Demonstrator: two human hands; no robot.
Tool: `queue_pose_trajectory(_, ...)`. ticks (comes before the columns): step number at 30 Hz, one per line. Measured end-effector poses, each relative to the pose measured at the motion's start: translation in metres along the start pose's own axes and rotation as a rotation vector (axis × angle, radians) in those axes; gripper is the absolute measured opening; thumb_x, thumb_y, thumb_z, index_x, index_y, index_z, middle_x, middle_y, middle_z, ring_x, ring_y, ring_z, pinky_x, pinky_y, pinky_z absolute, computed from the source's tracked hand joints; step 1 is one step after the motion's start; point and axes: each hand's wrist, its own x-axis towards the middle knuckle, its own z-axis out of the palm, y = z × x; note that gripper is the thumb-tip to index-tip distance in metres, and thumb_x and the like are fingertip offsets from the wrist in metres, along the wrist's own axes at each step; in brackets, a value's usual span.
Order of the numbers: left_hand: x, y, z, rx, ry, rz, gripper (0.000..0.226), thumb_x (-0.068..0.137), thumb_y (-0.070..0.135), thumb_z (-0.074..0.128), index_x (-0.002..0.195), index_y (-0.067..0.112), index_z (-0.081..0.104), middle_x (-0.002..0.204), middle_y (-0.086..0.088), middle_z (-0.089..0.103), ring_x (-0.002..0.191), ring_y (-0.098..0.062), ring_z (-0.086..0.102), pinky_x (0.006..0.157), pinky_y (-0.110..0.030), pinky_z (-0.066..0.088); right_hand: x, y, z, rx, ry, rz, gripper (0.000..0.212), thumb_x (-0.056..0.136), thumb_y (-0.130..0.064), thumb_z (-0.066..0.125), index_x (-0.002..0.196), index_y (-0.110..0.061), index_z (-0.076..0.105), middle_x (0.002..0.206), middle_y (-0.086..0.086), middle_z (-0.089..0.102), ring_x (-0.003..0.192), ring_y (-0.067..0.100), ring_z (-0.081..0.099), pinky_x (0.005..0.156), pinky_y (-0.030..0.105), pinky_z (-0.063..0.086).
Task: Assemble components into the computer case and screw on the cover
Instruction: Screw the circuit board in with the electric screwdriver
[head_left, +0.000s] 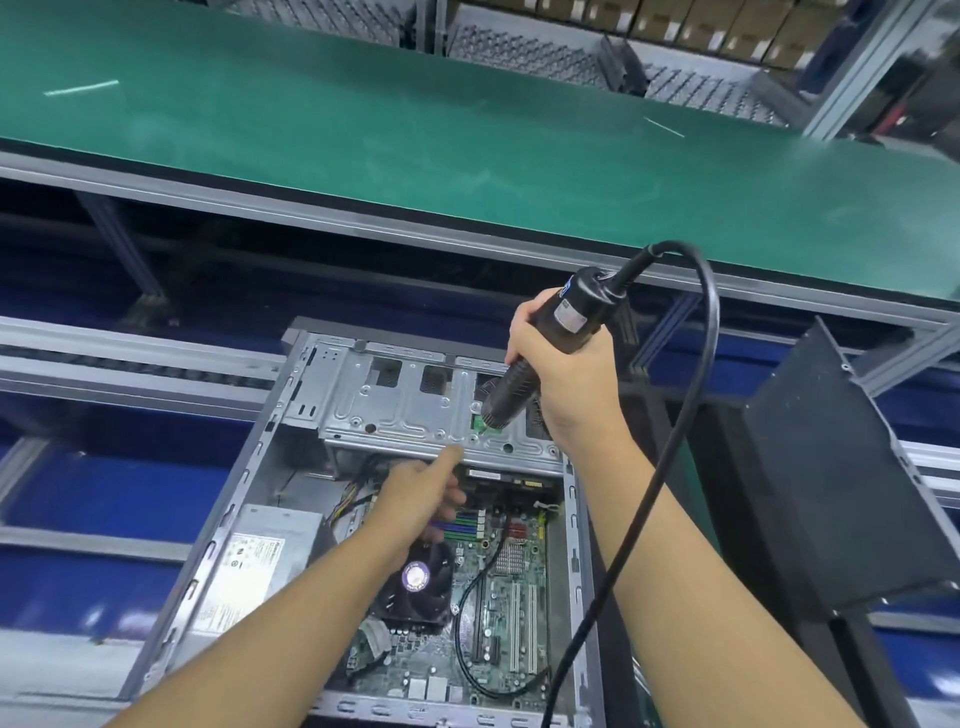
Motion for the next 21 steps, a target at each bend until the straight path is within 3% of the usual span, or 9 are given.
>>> queue_pose_trajectory(2, 0.008, 0.000, 0.008, -0.108, -0.079, -0.066, 0.068, 0.081, 0.058, 0.070, 0.119, 0.004, 0.053, 0.104, -0.009, 0.069, 0.087, -0.018, 0.070, 0.079, -0.038, 0.059, -0.001, 0.001, 0.000, 0.001, -0.002, 0.001, 0.011, 0.083, -0.009, 0.069, 0.083, -0.017, 0.061, 0.074, 0.006, 0.062, 0.072, 0.020, 0.057, 0.081, 0.042, 0.053)
queue_pose_trajectory(3, 0.010, 0.000, 0.012, -0.182, -0.114, -0.082, 0.074, 0.078, 0.055, 0.075, 0.125, 0.005, 0.047, 0.115, -0.012, 0.063, 0.092, -0.020, 0.069, 0.094, -0.043, 0.055, -0.001, 0.001, 0.000, 0.006, -0.001, -0.002, 0.012, 0.083, -0.010, 0.069, 0.083, -0.020, 0.062, 0.075, 0.005, 0.062, 0.072, 0.020, 0.057, 0.081, 0.042, 0.053)
queue_pose_trajectory(5, 0.015, 0.001, 0.019, -0.379, -0.126, -0.096, 0.078, 0.076, 0.042, 0.082, 0.132, 0.009, 0.038, 0.130, -0.020, 0.051, 0.091, -0.021, 0.066, 0.107, -0.048, 0.046, -0.001, 0.001, 0.000, 0.011, 0.002, -0.015, 0.017, 0.083, -0.010, 0.069, 0.080, -0.026, 0.063, 0.074, 0.005, 0.062, 0.072, 0.021, 0.057, 0.080, 0.041, 0.054)
queue_pose_trajectory(8, 0.019, 0.003, 0.022, -0.556, -0.121, -0.126, 0.083, 0.077, 0.022, 0.085, 0.137, 0.011, 0.030, 0.120, -0.017, 0.049, 0.087, -0.022, 0.062, 0.108, -0.050, 0.044, 0.000, 0.000, 0.000, 0.017, -0.009, -0.026, 0.018, 0.084, -0.010, 0.068, 0.080, -0.026, 0.063, 0.074, 0.004, 0.062, 0.071, 0.020, 0.058, 0.079, 0.037, 0.054)
queue_pose_trajectory(12, 0.020, 0.002, 0.028, -0.586, -0.071, -0.104, 0.037, 0.080, 0.010, 0.080, 0.091, 0.004, 0.045, 0.097, -0.015, 0.056, 0.088, -0.022, 0.062, 0.100, -0.046, 0.052, 0.001, 0.000, -0.001, 0.038, -0.012, -0.019, 0.024, 0.085, -0.006, 0.068, 0.081, -0.029, 0.064, 0.076, 0.002, 0.062, 0.071, 0.020, 0.058, 0.078, 0.037, 0.055)
queue_pose_trajectory(18, 0.022, 0.001, 0.033, -0.584, -0.006, -0.095, 0.036, 0.081, 0.010, 0.079, 0.089, 0.007, 0.045, 0.102, -0.018, 0.055, 0.090, -0.023, 0.063, 0.098, -0.040, 0.053, 0.002, -0.001, 0.000, 0.073, -0.019, -0.020, 0.033, 0.084, -0.001, 0.067, 0.077, -0.033, 0.065, 0.073, 0.001, 0.061, 0.070, 0.019, 0.056, 0.076, 0.032, 0.055)
queue_pose_trajectory(21, 0.023, -0.001, 0.033, -0.557, 0.005, -0.108, 0.041, 0.080, 0.013, 0.081, 0.097, 0.004, 0.045, 0.104, -0.020, 0.057, 0.088, -0.022, 0.066, 0.105, -0.045, 0.047, 0.000, 0.000, 0.001, 0.066, -0.031, -0.021, 0.032, 0.084, 0.000, 0.067, 0.077, -0.032, 0.064, 0.073, 0.000, 0.061, 0.070, 0.019, 0.056, 0.075, 0.029, 0.055)
